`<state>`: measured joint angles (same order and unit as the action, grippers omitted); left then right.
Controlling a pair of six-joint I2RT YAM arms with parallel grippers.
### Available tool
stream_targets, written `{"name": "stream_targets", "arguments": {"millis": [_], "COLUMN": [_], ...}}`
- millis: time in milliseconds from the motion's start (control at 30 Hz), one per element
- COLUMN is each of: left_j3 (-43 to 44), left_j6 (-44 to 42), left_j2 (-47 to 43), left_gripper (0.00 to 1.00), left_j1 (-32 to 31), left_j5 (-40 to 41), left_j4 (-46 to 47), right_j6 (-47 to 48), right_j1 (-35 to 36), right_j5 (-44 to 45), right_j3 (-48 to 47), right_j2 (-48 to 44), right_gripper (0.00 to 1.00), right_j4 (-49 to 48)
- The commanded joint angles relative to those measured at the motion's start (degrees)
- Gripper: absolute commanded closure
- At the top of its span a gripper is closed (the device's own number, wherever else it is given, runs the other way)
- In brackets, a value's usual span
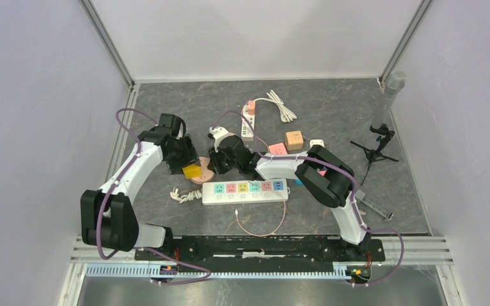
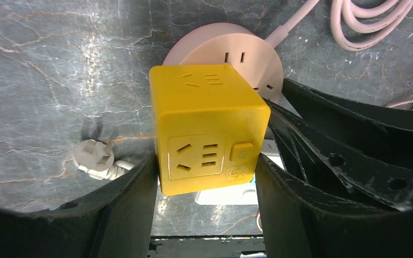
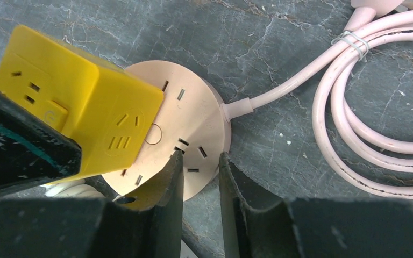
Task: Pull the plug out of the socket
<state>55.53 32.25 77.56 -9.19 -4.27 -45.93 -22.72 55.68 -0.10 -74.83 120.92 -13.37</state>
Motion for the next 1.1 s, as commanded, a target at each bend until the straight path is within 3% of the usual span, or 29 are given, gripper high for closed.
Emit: {"name": "stream_targets", "arguments": {"millis": [0, 100, 167, 367, 533, 600, 733, 900, 1067], "left_j3": [8.1, 5.6, 4.1, 3.7, 1.7, 0.0, -1.5, 1.2, 2.2], "left_j6": [-3.2, -2.5, -1.6, -2.9, -2.4, -1.7, 0.5, -0.3, -0.2], "left_j2": [-1.1, -0.9, -0.3, -0.6, -0.7, -0.7, -0.5, 1.1, 3.3], "left_gripper": [0.57, 0.57, 0.57, 0.57, 0.56, 0.55, 0.47, 0.27, 0.2], "left_j1": [-1.1, -1.0, -1.0, -0.4, -0.5, -0.4, -0.4, -0.4, -0.5], "left_j5": [0.5, -8.4, -9.9, -5.4, 8.5, 7.0, -1.5, 1.9, 3.3], "left_j4": [-1.7, 2.3, 3.6, 3.0, 2.3, 4.0, 7.4, 4.9, 4.3], "right_j6": [2.3, 2.2, 2.1, 2.3, 2.6, 2.8, 3.0, 2.9, 2.1], "right_j1": [1.0, 1.0, 1.0, 1.0, 1.1, 1.3, 1.6, 1.8, 1.8], "right_j5": [0.3, 0.3, -1.4, -2.3, -2.4, -2.6, -2.6, -2.4, -1.8], "right_j3": [3.1, 2.9, 2.9, 2.9, 2.9, 3.0, 3.0, 3.4, 4.0], "right_j2": [5.8, 6.2, 6.1, 6.3, 6.9, 7.2, 7.9, 7.8, 7.4], "right_gripper": [0.69, 0.69, 0.69, 0.68, 0.66, 0.65, 0.65, 0.65, 0.65], "right_j4": [15.4, 15.4, 15.2, 14.9, 14.7, 14.5, 14.5, 14.4, 14.0]}}
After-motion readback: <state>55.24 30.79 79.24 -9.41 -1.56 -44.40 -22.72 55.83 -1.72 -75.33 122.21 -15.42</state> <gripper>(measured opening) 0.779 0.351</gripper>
